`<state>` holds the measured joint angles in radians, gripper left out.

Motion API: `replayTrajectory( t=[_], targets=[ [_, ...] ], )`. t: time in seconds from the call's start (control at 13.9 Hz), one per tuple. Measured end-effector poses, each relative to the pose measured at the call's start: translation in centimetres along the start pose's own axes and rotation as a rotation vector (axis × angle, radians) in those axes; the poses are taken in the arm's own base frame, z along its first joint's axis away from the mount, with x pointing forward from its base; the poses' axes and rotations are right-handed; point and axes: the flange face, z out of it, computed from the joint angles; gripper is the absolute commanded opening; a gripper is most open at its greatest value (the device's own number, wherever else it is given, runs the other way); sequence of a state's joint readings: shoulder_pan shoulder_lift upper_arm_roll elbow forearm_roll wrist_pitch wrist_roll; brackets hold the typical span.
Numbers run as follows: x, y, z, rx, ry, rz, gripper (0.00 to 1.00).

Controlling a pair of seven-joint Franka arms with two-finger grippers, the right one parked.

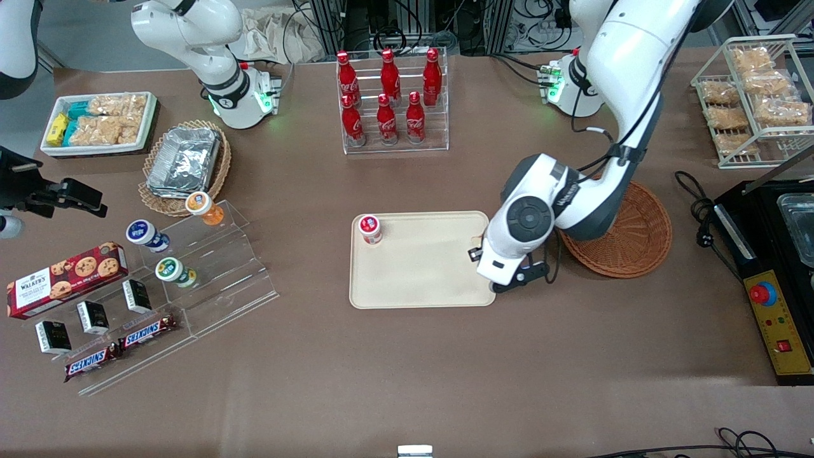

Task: Place sandwich from basket to tray
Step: 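Carry the held sandwich with the left gripper over the cream tray, then lower the sandwich onto the tray and open the left gripper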

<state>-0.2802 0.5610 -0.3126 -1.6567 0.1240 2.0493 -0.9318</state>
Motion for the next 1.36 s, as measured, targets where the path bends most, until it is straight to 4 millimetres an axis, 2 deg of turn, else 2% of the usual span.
replayTrajectory(
  t=[0.22,0.43,0.93,1.01,1.08,1.15,1.22,1.36],
  targets=[
    [-1.3,1.7,2.5,0.026,0.018,0.058,0.25],
    [-2.1,2.6,4.7,0.062,0.023,0.102,0.24],
    [-3.0,3.3,6.7,0.084,0.002,0.185,0.25],
    [-3.0,3.2,7.0,0.086,-0.001,0.186,0.3],
    [-3.0,3.2,7.3,0.089,-0.005,0.187,0.49],
    [-3.0,3.2,7.5,0.091,-0.008,0.187,0.8],
    [-2.9,3.2,7.6,0.091,-0.009,0.187,1.0],
    [-2.9,3.2,7.5,0.091,-0.008,0.187,1.0]
  ],
)
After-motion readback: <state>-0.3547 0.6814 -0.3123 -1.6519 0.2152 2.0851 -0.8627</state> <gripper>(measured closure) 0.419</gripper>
